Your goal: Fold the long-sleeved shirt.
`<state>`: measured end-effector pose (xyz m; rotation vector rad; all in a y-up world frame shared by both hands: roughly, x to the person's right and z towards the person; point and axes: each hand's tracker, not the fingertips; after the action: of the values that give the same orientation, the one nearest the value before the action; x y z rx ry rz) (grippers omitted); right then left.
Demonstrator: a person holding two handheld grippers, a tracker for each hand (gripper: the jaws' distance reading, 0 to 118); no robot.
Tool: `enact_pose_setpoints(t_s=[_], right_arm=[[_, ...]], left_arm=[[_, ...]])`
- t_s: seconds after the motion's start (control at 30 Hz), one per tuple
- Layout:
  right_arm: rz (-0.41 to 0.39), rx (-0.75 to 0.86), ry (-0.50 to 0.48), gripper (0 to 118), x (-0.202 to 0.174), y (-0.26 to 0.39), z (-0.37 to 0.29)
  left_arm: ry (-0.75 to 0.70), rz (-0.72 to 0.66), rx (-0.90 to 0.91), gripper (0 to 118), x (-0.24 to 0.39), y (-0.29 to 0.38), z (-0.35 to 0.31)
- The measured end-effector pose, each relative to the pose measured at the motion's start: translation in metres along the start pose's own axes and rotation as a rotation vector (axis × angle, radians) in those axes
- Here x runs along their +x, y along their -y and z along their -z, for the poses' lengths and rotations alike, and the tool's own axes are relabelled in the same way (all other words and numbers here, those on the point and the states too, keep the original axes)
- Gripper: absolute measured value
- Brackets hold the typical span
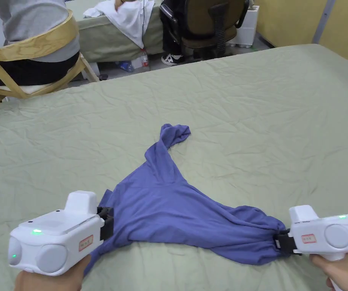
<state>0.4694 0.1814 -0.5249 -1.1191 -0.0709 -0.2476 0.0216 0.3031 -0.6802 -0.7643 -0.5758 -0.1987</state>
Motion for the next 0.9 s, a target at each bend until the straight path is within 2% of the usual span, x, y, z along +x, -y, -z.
enact_pose_setpoints(t_s=[0.1, 0.27, 0.3, 0.33, 0.37, 0.4, 0.57, 0.7, 0.83, 0.9], right_arm=[[-0.073, -0.003, 0.033, 11, -0.008, 0.001, -0.001], [-0.048, -0.009, 0.026, 11, -0.006, 0.001, 0.007], [-0.049, -0.013, 0.024, 11, -0.006, 0.0, 0.009], [-0.053, -0.013, 0.024, 11, -0.006, 0.0, 0.009], [-0.061, -0.015, 0.024, 11, -0.006, 0.0, 0.009], [-0.068, -0.017, 0.025, 11, -0.007, -0.001, 0.009], [-0.061, -0.021, 0.021, 11, -0.006, -0.001, 0.013], [-0.057, -0.021, 0.022, 11, -0.007, -0.001, 0.014], [-0.046, -0.024, 0.02, 11, -0.006, -0.001, 0.016], [-0.041, -0.026, 0.022, 11, -0.007, -0.002, 0.018]], left_arm=[[0.001, 0.02, -0.034, 0, -0.013, -0.016, 0.019], [0.039, 0.086, -0.107, 0, -0.036, -0.057, 0.069], [0.053, 0.097, -0.156, 8, -0.039, -0.066, 0.082], [0.066, 0.117, -0.199, 33, -0.042, -0.075, 0.098], [0.046, 0.142, -0.213, 52, -0.044, -0.082, 0.111], [0.048, 0.164, -0.238, 62, -0.046, -0.089, 0.127], [0.052, 0.19, -0.321, 60, -0.053, -0.11, 0.198], [0.063, 0.117, -0.395, 59, -0.057, -0.109, 0.249], [0.062, 0.165, -0.453, 50, -0.046, -0.093, 0.281], [0.049, 0.142, -0.436, 49, -0.046, -0.09, 0.282]])
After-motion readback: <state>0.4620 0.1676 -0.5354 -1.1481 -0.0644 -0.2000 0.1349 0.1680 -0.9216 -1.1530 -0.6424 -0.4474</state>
